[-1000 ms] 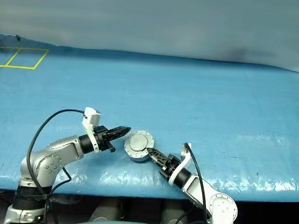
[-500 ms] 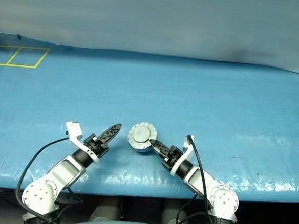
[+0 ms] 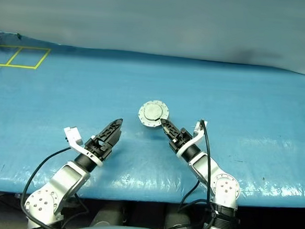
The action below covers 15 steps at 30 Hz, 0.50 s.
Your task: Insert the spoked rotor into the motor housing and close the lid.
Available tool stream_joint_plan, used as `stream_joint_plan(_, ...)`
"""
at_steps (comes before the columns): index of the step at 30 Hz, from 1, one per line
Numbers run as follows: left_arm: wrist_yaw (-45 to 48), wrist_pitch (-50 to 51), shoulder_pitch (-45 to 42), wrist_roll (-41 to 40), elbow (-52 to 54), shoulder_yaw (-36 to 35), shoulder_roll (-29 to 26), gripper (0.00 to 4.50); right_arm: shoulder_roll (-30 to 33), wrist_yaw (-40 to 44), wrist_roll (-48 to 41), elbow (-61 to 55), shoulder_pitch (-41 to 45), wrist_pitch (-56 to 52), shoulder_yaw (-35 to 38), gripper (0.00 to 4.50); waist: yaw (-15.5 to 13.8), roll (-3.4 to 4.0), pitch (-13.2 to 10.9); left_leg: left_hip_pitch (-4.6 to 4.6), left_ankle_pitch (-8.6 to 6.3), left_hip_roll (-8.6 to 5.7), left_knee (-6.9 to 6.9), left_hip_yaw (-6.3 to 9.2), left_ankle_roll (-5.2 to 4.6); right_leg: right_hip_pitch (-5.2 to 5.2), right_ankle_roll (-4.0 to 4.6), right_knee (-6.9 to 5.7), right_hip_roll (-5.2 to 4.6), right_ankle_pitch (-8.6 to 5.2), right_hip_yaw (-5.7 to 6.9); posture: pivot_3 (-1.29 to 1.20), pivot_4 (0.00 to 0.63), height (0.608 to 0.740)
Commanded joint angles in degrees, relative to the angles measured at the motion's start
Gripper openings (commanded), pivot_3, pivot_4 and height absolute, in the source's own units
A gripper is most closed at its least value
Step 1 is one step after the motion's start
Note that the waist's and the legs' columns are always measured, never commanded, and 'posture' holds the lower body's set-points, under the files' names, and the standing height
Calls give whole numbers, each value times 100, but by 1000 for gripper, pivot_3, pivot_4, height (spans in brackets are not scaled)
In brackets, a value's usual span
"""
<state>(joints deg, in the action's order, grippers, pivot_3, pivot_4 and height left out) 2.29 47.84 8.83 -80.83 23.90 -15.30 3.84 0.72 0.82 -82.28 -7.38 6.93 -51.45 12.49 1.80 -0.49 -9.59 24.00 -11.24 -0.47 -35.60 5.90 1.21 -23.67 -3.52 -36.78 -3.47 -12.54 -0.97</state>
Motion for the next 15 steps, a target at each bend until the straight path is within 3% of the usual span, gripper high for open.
stream_joint_plan(1,5,-99,21,-350,-44,239,61,4500,-132,115,-260,-448,150,-9,-221,1141,12,1,0,0,0,0,0,0,0,0,0,0,1,0,0,0,150,740)
stream_joint_plan(15,177,-436,69,-698,-497,509,-104,4500,-125,-196,-787,-903,-44,-86,-678,1141,19,1,-1,1,0,0,-2,1,0,0,0,0,0,0,0,0,150,740)
